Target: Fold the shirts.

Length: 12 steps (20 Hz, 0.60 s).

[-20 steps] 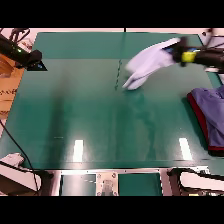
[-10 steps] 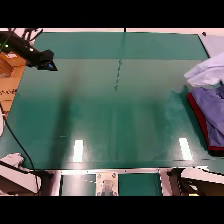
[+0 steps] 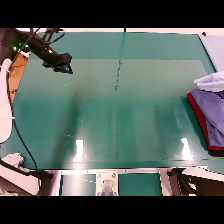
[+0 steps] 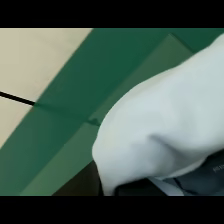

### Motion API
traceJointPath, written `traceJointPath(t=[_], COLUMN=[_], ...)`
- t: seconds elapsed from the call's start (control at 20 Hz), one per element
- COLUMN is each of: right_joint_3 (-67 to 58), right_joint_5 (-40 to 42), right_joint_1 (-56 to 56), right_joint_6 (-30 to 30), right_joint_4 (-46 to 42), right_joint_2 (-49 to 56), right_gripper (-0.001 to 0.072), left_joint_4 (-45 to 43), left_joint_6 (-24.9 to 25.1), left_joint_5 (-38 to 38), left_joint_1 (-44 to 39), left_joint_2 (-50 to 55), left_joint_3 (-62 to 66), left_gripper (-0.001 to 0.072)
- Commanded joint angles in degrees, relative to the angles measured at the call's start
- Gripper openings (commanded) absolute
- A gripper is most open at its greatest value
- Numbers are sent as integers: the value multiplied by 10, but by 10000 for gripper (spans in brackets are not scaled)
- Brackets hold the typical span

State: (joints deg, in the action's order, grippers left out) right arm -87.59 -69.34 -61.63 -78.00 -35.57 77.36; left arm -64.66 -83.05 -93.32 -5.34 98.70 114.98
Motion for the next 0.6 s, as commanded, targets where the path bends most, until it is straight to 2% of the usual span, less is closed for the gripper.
traceJointPath(t=[0.0,0.15,0.3,0.5,0.55], right_joint_3=[8,30,81,208,232], right_joint_5=[-77,-144,-180,-158,-158], right_joint_1=[-32,-50,-49,-49,-49], right_joint_6=[-119,-208,-233,-236,-236], right_joint_4=[-171,-274,-351,-461,-498], right_joint_2=[-40,-79,-85,-84,-83], right_gripper=[14,14,15,22,222], left_joint_4=[2,2,2,2,2], left_joint_6=[1,2,10,11,11], left_joint_5=[-9,-17,-17,-17,-17], left_joint_1=[-13,-13,-13,-13,-13], left_joint_2=[0,0,0,0,0], left_joint_3=[0,0,0,0,0], left_gripper=[28,28,28,28,28])
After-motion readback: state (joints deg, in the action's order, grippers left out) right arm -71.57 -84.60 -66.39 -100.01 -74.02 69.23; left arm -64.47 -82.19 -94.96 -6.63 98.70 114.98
